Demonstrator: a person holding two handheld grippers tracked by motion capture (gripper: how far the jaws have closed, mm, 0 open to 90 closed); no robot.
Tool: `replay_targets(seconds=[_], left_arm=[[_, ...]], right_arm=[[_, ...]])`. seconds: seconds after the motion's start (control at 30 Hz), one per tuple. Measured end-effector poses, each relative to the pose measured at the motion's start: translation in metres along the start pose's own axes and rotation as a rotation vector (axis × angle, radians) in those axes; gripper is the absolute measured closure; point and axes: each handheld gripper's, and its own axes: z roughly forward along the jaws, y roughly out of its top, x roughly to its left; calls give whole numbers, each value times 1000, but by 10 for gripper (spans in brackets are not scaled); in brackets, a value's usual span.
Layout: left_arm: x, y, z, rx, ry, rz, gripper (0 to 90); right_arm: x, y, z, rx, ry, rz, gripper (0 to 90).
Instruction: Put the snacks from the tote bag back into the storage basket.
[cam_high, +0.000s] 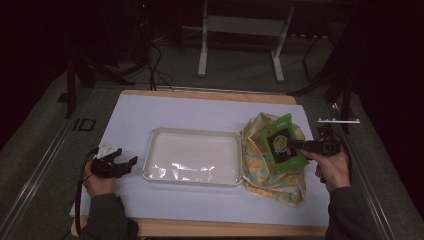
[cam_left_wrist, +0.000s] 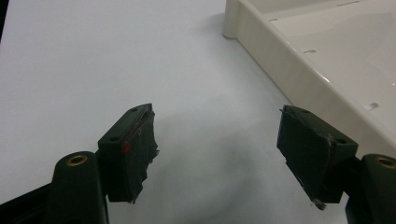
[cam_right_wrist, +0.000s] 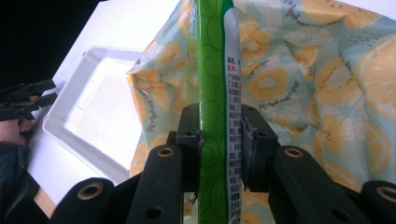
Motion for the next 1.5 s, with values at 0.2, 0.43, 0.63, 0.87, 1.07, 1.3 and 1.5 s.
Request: replay_targets(seconds=[0.2, 0.43, 0.63, 0.87, 1.07, 1.3, 1.5], left_arm=[[0, 0, 0, 1, 0, 0, 283], [0, 0, 0, 1, 0, 1, 283], [0, 0, 0, 2, 1, 1, 283], [0, 0, 0, 2, 1, 1, 283], [0, 0, 0, 2, 1, 1, 283], [0, 0, 0, 3, 1, 2, 283], [0, 0, 0, 2, 1, 1, 283]], right_arm=[[6, 1, -4, -3, 8, -13, 724], [12, 2, -9, -2, 21, -27, 724], [16, 2, -12, -4, 35, -33, 723], [21, 2, -12, -12, 60, -36, 723], [27, 3, -12, -13, 71, -48, 723], [31, 5, -12, -17, 84, -48, 723], [34, 6, -10, -23, 101, -44, 723]])
